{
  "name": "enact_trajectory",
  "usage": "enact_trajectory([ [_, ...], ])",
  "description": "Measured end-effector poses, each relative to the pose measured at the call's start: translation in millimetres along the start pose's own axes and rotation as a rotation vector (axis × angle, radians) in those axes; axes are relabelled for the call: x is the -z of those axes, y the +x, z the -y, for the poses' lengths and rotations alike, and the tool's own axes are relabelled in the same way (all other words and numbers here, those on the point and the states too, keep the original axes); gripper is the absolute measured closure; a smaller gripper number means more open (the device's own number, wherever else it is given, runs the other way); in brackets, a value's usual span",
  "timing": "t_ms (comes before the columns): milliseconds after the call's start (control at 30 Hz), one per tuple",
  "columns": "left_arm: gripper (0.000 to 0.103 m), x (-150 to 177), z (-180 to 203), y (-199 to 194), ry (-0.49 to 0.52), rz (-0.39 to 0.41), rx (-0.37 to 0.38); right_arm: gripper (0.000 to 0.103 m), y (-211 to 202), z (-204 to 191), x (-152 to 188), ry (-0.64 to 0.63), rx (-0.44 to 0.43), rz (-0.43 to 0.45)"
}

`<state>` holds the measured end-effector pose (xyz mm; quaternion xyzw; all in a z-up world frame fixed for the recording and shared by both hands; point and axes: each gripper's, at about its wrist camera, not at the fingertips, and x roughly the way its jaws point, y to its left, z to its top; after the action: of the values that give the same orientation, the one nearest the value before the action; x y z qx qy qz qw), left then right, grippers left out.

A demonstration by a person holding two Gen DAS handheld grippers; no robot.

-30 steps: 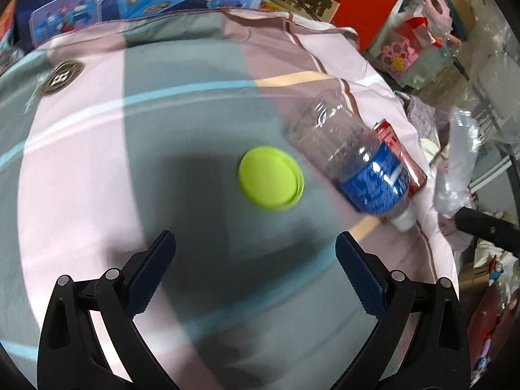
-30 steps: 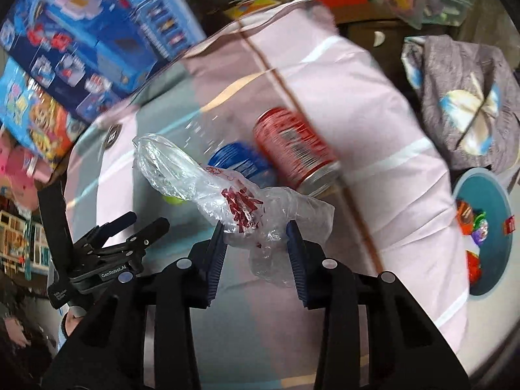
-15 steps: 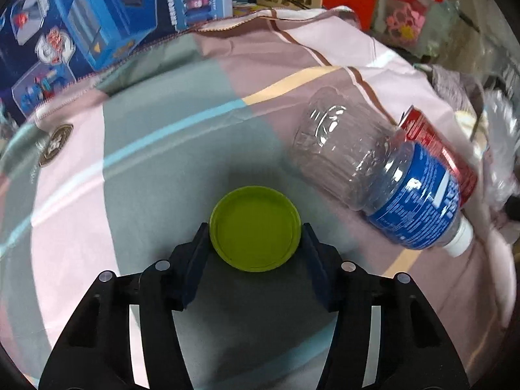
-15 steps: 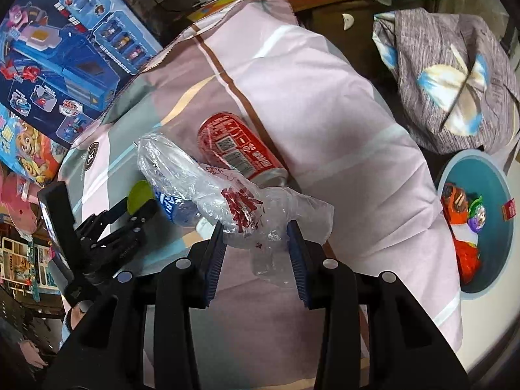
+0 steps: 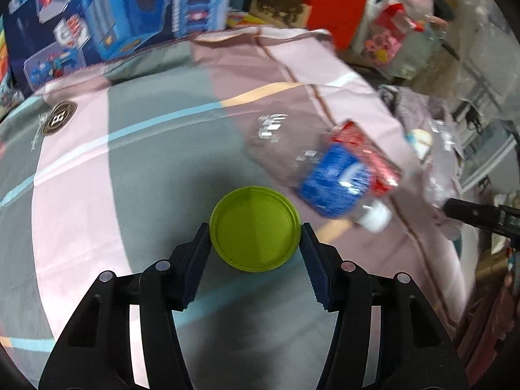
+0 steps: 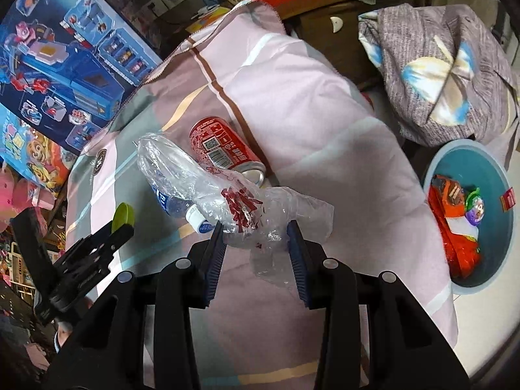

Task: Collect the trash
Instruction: 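Carry the plastic bag and cap over the teal bucket and open both tools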

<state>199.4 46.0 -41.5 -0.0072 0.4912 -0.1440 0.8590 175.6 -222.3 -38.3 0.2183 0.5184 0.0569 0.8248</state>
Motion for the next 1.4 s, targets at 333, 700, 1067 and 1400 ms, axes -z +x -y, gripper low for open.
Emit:
enact_trajectory([
  [333,0.047,5,89,-20,0.139,0.0,0.08,0.066,-38,50,16,0.082,-0.024,0.066],
  [700,0.047,12,192,-10,0.28,-0.046,0.165,0.066,-79,134,32,0.22,-0.037,0.156],
  [1067,0.047,26,301,18,0.455,-0.101,0.21,0.066,-117,242,62,0.401,-0.004,0.237],
  [1400,0.047,29,376,59,0.552,-0.175,0.238,0.066,-125,306,79,0.516,0.02,0.244],
])
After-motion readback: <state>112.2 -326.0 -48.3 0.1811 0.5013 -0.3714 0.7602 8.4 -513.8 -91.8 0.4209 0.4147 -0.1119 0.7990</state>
